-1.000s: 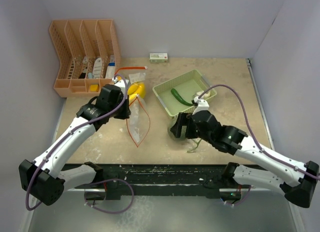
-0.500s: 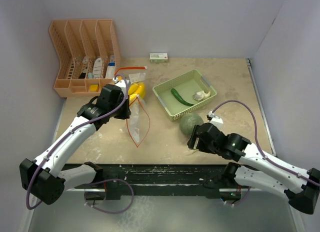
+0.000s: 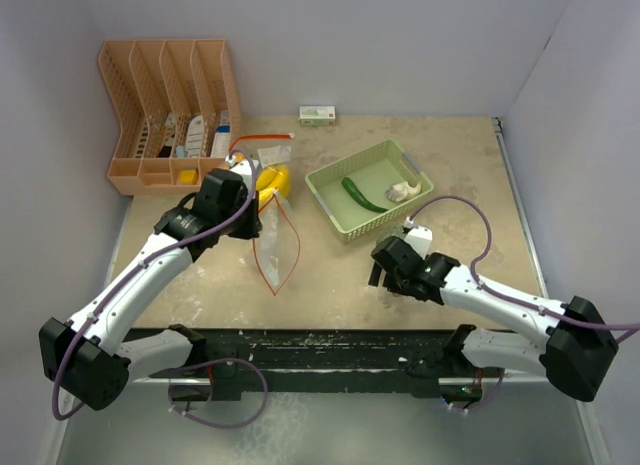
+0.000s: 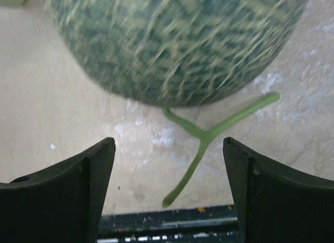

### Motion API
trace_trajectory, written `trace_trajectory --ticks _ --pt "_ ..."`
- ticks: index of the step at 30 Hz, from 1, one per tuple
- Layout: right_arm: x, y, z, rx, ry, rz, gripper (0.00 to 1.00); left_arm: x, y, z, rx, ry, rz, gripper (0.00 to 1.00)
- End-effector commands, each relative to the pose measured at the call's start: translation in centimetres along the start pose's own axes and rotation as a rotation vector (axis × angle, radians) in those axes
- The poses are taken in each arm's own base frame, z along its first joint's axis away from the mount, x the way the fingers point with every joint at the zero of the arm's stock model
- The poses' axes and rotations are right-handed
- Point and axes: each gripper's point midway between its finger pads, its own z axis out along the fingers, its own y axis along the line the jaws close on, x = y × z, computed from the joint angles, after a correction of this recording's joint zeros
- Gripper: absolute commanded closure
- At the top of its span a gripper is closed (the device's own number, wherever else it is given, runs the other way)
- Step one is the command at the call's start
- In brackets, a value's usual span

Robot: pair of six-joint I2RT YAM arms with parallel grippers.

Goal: Place the food in the zip-top bag and seal the zipper
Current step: Pick up the fake fruit from the center of the board.

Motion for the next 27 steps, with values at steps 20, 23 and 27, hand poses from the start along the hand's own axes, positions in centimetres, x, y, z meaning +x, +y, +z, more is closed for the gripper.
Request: trace_trajectory --ticks 20,23,27 --pt "-1.1 0.3 6.8 0.059 -0.114 0.103 0.48 -1.1 -0.3 -0.8 0.025 -0.042 0.028 1.0" --pt "-0.8 0.3 6.7 0.052 -0.1 0.098 0.56 -1.1 -0.3 -0.8 0.025 -0.044 0.027 1.0" --pt "-0.6 0.9 6.5 0.001 -0.094 0.102 0.95 -1.0 -0.3 -0.8 0.025 -0.041 0.028 1.0"
